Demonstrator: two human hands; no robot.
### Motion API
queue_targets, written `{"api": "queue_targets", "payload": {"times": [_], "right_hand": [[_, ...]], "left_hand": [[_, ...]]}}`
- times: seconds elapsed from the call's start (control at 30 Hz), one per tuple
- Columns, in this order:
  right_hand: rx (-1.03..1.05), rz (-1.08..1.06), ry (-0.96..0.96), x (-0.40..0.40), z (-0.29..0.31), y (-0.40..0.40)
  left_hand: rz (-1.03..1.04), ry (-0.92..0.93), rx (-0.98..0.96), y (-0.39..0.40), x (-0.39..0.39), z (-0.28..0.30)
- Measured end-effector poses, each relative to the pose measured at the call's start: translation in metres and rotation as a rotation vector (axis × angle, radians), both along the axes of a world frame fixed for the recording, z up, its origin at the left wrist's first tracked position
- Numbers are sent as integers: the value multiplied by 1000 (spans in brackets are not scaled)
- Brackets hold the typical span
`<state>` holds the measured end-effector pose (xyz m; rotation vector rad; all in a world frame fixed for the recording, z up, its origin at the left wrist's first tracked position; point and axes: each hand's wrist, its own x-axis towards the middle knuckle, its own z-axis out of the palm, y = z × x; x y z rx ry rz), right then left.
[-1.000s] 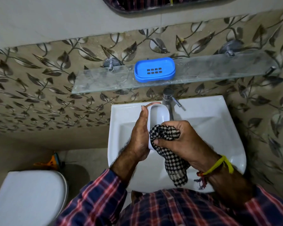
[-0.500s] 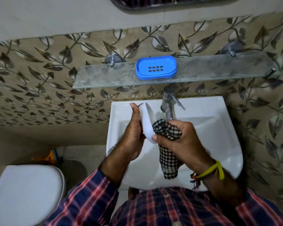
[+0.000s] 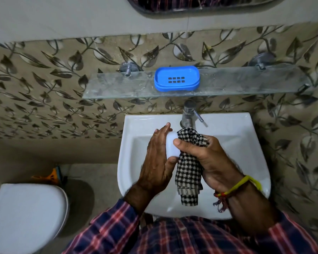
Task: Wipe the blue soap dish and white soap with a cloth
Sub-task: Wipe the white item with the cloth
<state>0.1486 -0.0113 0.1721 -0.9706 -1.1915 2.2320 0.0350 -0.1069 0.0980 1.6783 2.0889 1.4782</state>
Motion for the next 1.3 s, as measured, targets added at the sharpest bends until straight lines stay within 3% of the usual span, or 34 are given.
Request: {"api": "queue_targets", "payload": {"times": [0.1,0.3,0.47,0.6,0.73,0.97,1.13,1.2,1.3], "right_hand": [[50,25,-8,3,-2,-9],[-41,-33,23,3,6,-7],[-45,-44,35,0,8,-10],[161,-9,35,2,6,-13],[302,68,0,5,4,-18],[417,219,-61,13,-7,-31],[551,255,-88,15,-5,-31],[719,247,-147,15,-7,-33],[889,133,-230,13,-10,-37]], "left_hand": [[8,-122,18,1,0,8],[-102,-321,-14,-3,8,9],[-195,-638,-24,-5,21,17],[-256,-760,-13,-2,19,29],[-154,-889,-28,-2,18,37],[-40,-876,-25,8,4,44],[80,-1205,-71,13,1,60],[76,-1335,-124,16,-1,60],[82,-1342,-267,15,-3,54]]}}
